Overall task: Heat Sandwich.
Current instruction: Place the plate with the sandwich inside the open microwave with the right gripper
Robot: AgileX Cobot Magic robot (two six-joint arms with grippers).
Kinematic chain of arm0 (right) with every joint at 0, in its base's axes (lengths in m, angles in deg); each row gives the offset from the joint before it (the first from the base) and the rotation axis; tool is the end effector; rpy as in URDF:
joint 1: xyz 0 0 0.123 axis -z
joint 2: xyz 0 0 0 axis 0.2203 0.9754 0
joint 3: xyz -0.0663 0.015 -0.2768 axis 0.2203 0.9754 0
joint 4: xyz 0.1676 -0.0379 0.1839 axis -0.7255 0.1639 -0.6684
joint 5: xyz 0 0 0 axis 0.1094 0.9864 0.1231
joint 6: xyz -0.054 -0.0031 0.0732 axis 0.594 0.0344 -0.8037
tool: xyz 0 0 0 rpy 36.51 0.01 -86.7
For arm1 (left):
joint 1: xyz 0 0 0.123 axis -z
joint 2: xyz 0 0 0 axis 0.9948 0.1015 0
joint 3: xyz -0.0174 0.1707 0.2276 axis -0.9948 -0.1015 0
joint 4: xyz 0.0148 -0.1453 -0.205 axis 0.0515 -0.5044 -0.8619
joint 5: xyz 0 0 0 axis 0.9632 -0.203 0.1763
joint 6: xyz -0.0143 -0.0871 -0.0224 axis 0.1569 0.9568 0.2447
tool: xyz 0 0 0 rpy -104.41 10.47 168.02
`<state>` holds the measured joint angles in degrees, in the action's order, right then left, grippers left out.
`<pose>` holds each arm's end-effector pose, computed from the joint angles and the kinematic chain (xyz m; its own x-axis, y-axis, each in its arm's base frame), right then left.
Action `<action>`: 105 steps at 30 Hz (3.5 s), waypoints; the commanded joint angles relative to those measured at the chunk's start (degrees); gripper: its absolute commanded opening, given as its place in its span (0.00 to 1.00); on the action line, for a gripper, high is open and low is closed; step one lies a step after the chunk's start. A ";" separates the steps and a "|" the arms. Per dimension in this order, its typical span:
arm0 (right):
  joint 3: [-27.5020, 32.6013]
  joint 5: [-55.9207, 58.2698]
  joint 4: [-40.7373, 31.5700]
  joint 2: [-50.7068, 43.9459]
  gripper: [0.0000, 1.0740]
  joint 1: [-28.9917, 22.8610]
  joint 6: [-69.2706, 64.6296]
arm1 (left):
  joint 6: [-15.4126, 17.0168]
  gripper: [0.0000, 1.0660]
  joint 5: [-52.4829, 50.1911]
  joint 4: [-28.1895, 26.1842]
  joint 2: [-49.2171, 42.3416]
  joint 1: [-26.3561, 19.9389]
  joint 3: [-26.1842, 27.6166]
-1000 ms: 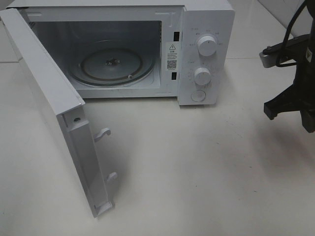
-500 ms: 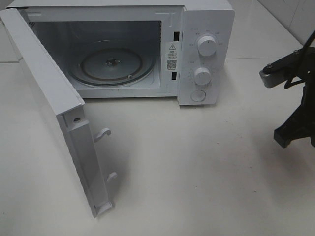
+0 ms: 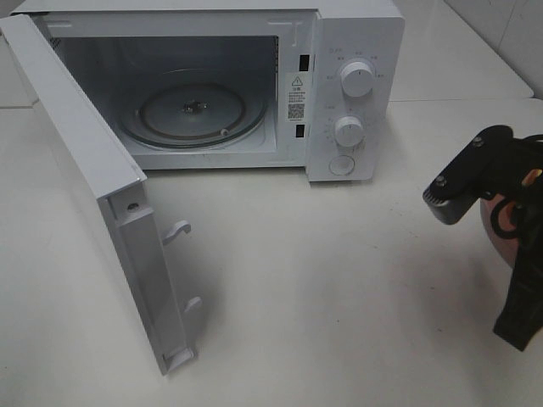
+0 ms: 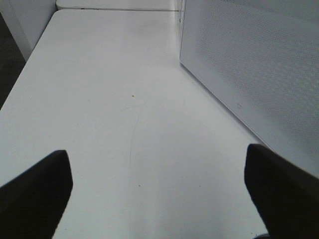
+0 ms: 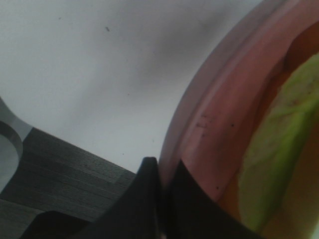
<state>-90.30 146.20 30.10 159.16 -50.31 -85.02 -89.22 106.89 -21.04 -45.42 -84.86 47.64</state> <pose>0.1770 0.1004 0.2255 -0.7626 -0.6466 -0.0199 -0.6094 0.7284 -0.3132 -0.0043 -0.0011 0.2764 -0.4481 -0.0193 -0.8938 -0.0088 0.9998 -0.0172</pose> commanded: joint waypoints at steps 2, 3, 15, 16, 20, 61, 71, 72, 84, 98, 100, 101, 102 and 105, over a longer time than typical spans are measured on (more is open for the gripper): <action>0.46 -0.92 1.26 -0.46 0.00 -3.78 10.66 | 0.06 0.81 -0.74 0.00 -0.69 -0.06 -0.11; 0.46 -0.92 1.26 -0.46 0.00 -3.78 10.66 | 0.06 0.81 -0.74 0.00 -0.69 -0.06 -0.11; 0.46 -6.53 0.40 -0.46 0.00 -9.85 41.25 | 0.06 0.81 -0.74 0.00 -0.69 -0.06 -0.11; 0.46 -7.28 0.40 -0.46 0.00 -10.54 46.70 | 0.06 0.81 -0.74 0.00 -0.69 -0.06 -0.11; 0.46 -11.17 0.63 -0.46 0.00 -11.29 55.92 | 0.06 0.81 -0.74 0.00 -0.69 -0.06 -0.11; -15.13 -33.46 -6.59 19.94 0.00 -6.36 85.31 | 0.11 0.81 -0.74 0.40 -0.69 -0.06 -0.11; -24.06 -34.26 -6.65 27.39 0.00 -4.13 88.18 | 0.11 0.81 -0.74 2.12 -0.69 -0.06 -0.11; -24.98 -34.32 -6.65 28.13 0.00 -3.72 88.46 | 0.11 0.81 -0.74 2.18 -0.69 -0.06 -0.11; -35.01 -35.07 -6.59 37.01 0.00 -2.41 89.78 | 0.11 0.81 -0.97 7.05 -0.69 -0.06 -0.11; -52.71 -34.66 -8.14 48.99 0.00 -0.46 89.55 | 0.17 0.81 -1.20 7.73 -0.69 -0.06 -0.11; -54.83 -34.66 -8.14 50.76 0.00 0.06 89.55 | 0.97 0.81 -1.20 8.48 -0.69 -0.06 -0.11; -55.69 -34.66 -8.14 51.34 0.00 0.11 89.44 | 0.97 0.81 -1.26 8.71 -0.69 -0.06 -0.11; -55.69 -34.66 -8.14 51.34 0.00 0.11 89.44 | 0.97 0.81 -1.26 8.71 -0.69 -0.06 -0.11; -58.84 -34.66 -8.19 53.40 0.00 0.74 88.98 | 0.97 0.81 -1.26 8.71 -0.69 -0.06 -0.11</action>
<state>-146.73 113.09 22.07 212.10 -50.31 4.36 -88.71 106.71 -12.44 -45.42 -84.86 47.64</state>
